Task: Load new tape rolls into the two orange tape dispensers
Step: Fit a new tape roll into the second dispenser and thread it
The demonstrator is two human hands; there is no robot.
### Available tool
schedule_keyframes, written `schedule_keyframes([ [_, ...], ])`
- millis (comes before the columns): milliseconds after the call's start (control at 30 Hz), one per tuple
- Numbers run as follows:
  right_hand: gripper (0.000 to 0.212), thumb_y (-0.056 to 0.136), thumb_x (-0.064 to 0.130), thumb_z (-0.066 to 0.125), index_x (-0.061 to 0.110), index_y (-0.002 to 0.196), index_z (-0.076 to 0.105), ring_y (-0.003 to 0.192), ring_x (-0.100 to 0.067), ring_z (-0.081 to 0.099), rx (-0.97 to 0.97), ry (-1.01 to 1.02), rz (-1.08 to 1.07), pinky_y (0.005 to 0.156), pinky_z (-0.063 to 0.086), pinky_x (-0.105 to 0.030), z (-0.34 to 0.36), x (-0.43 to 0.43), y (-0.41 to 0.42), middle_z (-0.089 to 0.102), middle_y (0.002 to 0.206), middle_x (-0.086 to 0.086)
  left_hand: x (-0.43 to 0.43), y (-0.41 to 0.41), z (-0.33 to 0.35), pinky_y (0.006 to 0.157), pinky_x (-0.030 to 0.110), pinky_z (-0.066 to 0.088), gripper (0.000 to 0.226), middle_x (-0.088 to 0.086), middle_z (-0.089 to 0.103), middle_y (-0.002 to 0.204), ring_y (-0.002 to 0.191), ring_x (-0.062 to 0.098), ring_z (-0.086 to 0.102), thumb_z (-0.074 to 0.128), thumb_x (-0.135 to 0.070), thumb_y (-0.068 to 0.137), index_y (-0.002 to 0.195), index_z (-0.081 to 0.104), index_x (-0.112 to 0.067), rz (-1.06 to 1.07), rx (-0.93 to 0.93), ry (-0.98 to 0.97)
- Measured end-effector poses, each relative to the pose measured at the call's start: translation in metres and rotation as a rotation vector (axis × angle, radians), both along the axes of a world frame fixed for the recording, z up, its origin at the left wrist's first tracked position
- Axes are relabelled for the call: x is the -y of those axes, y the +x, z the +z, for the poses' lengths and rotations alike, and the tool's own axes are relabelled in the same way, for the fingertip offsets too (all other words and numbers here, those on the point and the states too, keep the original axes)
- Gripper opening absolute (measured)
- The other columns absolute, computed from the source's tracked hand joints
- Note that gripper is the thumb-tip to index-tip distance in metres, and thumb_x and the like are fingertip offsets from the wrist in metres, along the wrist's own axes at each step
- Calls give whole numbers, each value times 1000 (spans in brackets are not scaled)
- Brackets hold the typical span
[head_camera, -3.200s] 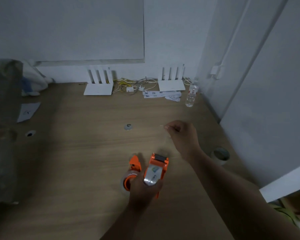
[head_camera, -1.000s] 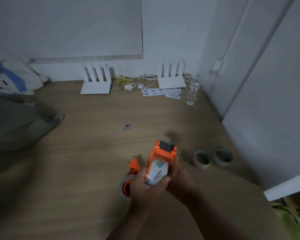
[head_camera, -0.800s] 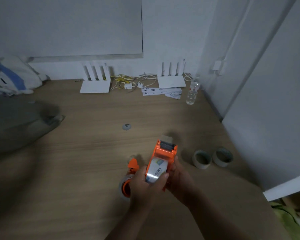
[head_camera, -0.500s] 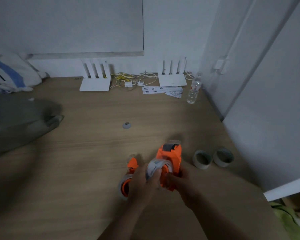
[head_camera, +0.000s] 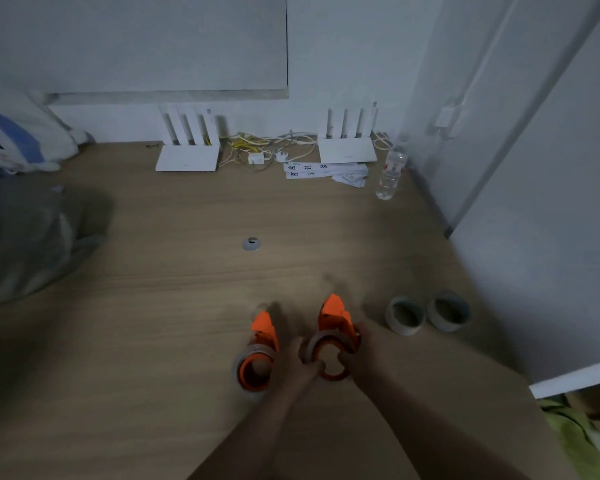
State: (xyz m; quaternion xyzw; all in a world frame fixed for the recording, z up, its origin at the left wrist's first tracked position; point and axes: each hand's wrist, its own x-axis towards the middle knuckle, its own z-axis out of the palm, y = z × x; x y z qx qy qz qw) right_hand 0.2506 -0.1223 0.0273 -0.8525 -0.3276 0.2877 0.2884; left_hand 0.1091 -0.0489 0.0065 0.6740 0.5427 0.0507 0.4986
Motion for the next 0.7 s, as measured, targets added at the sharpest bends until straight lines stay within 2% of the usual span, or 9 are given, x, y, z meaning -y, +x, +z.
schedule_keyframes([
  [33, 41, 58, 23, 74, 23, 97, 61, 68, -14, 57, -18, -12, -4, 56, 43, -19, -7, 0, 0, 58, 79, 6, -1, 0, -14, 73, 43, 56, 38, 1, 70, 90, 81, 23, 67, 70, -39, 64, 100, 62, -31, 17, 11, -26],
  [67, 46, 52, 31, 69, 27, 96, 58, 74, -20, 62, -54, -19, -36, 60, 51, -32, -17, 0, 2, 61, 81, 4, 0, 1, -19, 65, 45, 55, 32, -1, 69, 78, 70, 21, 66, 71, -42, 63, 91, 62, -29, 25, 23, -39],
  [100, 49, 47, 38, 63, 30, 94, 55, 78, -25, 65, -81, -33, -61, 64, 55, -41, -29, 0, 4, 64, 83, 1, 2, 2, -21, 59, 43, 52, 29, -2, 67, 71, 64, 20, 64, 70, -45, 64, 85, 62, -25, 26, 30, -32],
  [167, 50, 44, 47, 56, 31, 91, 52, 81, -27, 66, -82, -60, -45, 68, 56, -46, -72, 2, 13, 66, 86, -2, 6, 5, -26, 56, 36, 45, 34, 2, 68, 70, 65, 20, 65, 66, -49, 65, 80, 62, -19, 10, 34, 11],
  [233, 47, 49, 46, 59, 29, 93, 54, 84, -27, 67, -62, -70, -54, 70, 56, -47, -65, 3, 9, 66, 88, -3, 8, 8, -31, 58, 35, 45, 33, 4, 71, 75, 74, 22, 68, 64, -45, 66, 82, 64, -16, -3, 31, 61],
  [367, 55, 57, 32, 67, 19, 110, 57, 91, -29, 65, -31, -122, -27, 73, 53, -40, -53, 5, 4, 66, 99, -7, 11, 9, -46, 62, 36, 48, 36, 6, 74, 83, 82, 26, 70, 58, -38, 61, 88, 68, -16, -20, 47, 88],
  [500, 55, 61, 25, 69, 17, 113, 55, 96, -30, 63, 1, -162, -12, 76, 52, -39, -50, 6, 3, 64, 105, -9, 15, 8, -60, 62, 40, 52, 49, 7, 75, 83, 79, 27, 71, 53, -50, 60, 93, 68, -17, -42, 68, 88],
  [700, 54, 65, 22, 70, 17, 116, 54, 99, -30, 62, 6, -170, -1, 77, 51, -36, -56, 8, 5, 63, 109, -9, 17, 7, -62, 61, 43, 55, 40, 3, 75, 80, 73, 20, 71, 57, -45, 62, 94, 67, -21, -55, 106, 92],
])
